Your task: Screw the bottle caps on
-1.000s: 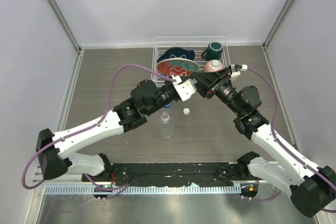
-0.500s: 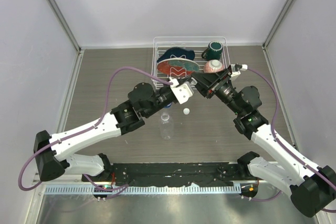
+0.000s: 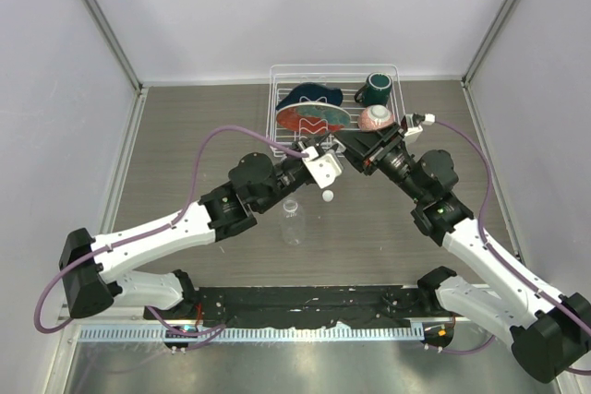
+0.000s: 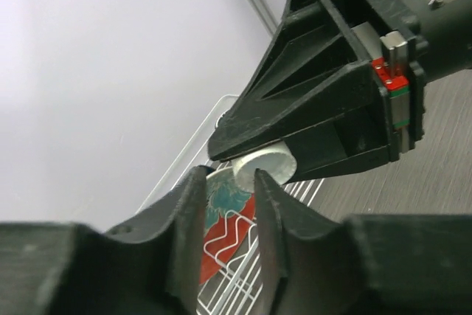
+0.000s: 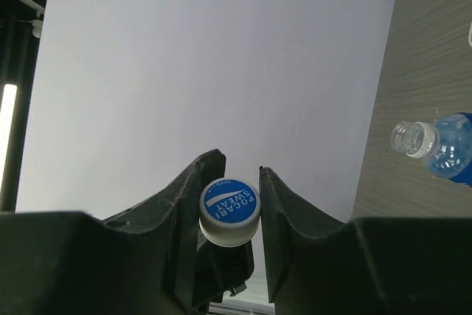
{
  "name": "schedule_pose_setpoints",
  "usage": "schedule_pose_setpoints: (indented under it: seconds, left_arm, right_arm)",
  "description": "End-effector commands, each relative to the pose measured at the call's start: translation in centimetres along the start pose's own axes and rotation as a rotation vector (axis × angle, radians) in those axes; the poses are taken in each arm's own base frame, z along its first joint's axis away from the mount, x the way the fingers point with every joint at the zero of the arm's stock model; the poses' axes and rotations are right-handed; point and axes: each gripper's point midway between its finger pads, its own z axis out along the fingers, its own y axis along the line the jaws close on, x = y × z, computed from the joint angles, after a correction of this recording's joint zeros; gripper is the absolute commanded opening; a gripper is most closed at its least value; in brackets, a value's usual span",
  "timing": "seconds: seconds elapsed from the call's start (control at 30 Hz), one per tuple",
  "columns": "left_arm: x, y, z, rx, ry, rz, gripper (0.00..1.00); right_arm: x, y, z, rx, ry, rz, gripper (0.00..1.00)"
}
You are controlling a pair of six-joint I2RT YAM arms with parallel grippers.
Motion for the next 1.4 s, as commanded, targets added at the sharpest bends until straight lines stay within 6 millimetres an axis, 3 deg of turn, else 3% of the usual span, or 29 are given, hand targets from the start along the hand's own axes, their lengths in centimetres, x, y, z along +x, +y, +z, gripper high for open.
schedule_pose_setpoints:
  seconds: [0.0, 0.03, 0.1, 0.17, 0.23, 0.27, 0.3, 0.4, 0.47, 0.53, 0.57, 0.63, 0.67, 0.9, 1.17, 1.37]
  left_arm:
    - [-0.3, 2.7, -0.5, -0.114, 0.035, 0.011, 0.44]
    - [-0.4, 3.3, -0.6, -0.136, 0.050, -0.004, 0.55]
    - [-0.7, 4.2, -0.9, -0.163, 0.070, -0.021, 0.63]
    - [-1.2, 4.9, -1.7, -0.181, 0.073, -0.060, 0.67]
    - [-2.0, 5.3, -2.4, -0.173, 0.067, -0.096, 0.73]
    - [-1.6, 5.0, -3.0, -0.154, 0.091, -0.145, 0.75]
    - [-2.1, 5.1, -3.8, -0.146, 0.085, -0.180, 0.79]
    - [-1.4, 2.9, -5.9, -0.040, 0.146, -0.326, 0.92]
    - [1.1, 0.0, -7.4, 0.069, 0.246, -0.416, 0.99]
    - [3.6, -1.9, -8.9, 0.098, 0.326, -0.562, 1.00]
    - [5.2, -2.0, -9.5, 0.080, 0.368, -0.596, 1.00]
    - [6.2, -2.5, -10.2, 0.072, 0.390, -0.696, 1.00]
    - [7.9, -2.8, -10.7, 0.050, 0.426, -0.734, 1.00]
    - [8.8, -6.0, -11.1, 0.145, 0.435, -0.880, 1.00]
    - [9.2, -6.5, -10.9, 0.159, 0.403, -0.875, 1.00]
    - [11.2, -7.0, -11.0, 0.131, 0.419, -0.841, 0.96]
  right_arm:
    - [-1.1, 3.3, -0.8, -0.041, -0.059, -0.105, 0.10]
    - [-1.4, 2.9, -0.8, -0.022, -0.074, -0.132, 0.10]
    - [-1.6, 2.2, -1.1, 0.026, -0.084, -0.154, 0.08]
    - [-2.1, 0.5, -1.5, 0.110, -0.108, -0.196, 0.08]
    - [-3.1, 0.8, -1.8, 0.148, -0.152, -0.240, 0.08]
    - [-3.3, -0.4, -2.2, 0.210, -0.156, -0.277, 0.08]
    - [-3.7, 0.3, -2.5, 0.209, -0.172, -0.299, 0.08]
    - [-4.8, 0.3, -3.0, 0.258, -0.217, -0.373, 0.08]
    - [-5.3, 0.2, -3.4, 0.291, -0.233, -0.403, 0.08]
    - [-5.6, 0.8, -3.7, 0.290, -0.245, -0.439, 0.08]
    - [-5.8, 0.8, -3.9, 0.297, -0.254, -0.445, 0.08]
    - [-5.9, 1.5, -4.3, 0.291, -0.261, -0.467, 0.08]
    - [-5.9, 1.5, -4.4, 0.294, -0.264, -0.471, 0.08]
    - [-6.2, 2.3, -5.5, 0.286, -0.289, -0.493, 0.08]
    - [-6.2, 2.2, -5.8, 0.288, -0.293, -0.490, 0.08]
    - [-6.2, 2.1, -5.9, 0.292, -0.297, -0.490, 0.08]
